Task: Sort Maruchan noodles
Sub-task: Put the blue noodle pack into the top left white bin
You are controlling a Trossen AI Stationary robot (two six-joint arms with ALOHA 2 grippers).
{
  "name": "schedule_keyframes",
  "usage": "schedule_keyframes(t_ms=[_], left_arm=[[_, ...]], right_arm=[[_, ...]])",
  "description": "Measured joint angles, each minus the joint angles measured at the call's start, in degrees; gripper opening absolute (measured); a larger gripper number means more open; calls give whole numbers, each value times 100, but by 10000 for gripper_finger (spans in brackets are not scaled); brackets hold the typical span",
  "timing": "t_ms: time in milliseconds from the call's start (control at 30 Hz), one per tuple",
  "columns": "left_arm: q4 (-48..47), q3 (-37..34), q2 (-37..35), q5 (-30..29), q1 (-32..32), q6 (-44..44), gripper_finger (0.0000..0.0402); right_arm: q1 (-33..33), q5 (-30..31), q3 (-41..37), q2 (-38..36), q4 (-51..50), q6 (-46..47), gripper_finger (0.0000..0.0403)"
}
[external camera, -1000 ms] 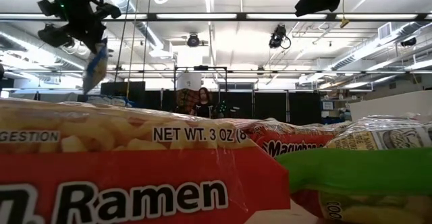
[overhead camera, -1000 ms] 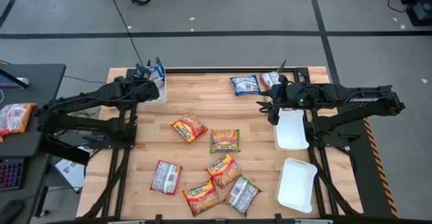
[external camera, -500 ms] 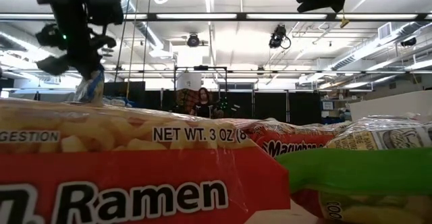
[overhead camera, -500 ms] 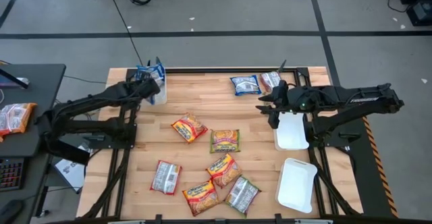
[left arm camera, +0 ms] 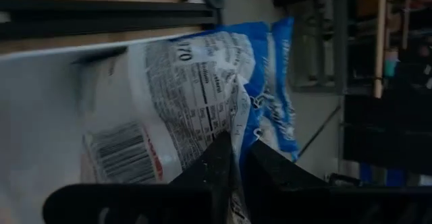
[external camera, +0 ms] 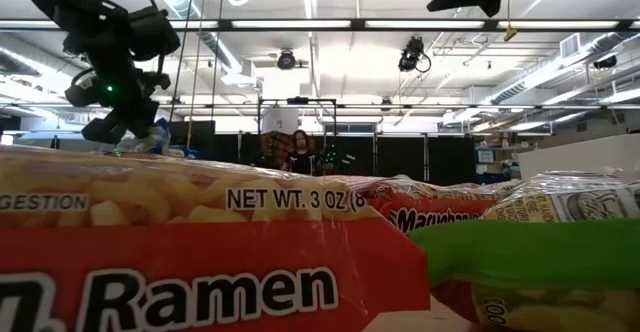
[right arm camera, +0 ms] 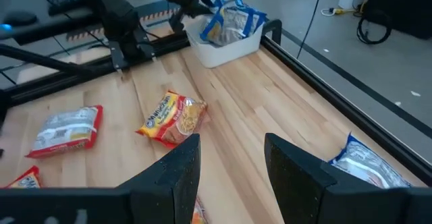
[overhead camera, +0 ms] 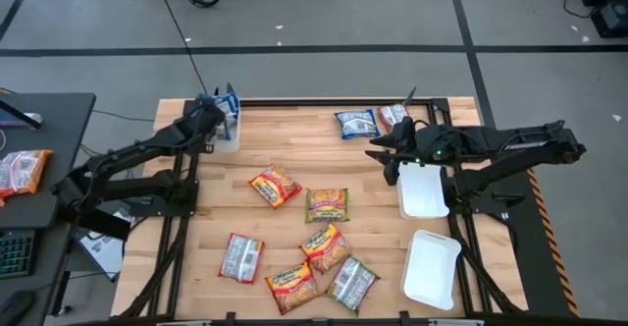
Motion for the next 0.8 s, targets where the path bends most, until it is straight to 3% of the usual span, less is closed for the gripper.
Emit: schedule_keyframes(t_ms=[300, 633, 800], left_arm=[[278, -54, 2, 6, 404, 1095, 38], [57, -54, 2, 177, 144, 1480, 39], [0, -54, 2, 421, 144, 2467, 39]], right_arm=[[5, -87, 0, 426, 305, -8, 170], [87, -407, 0, 750, 419, -11, 170], [122, -407, 0, 739, 435, -11, 170]])
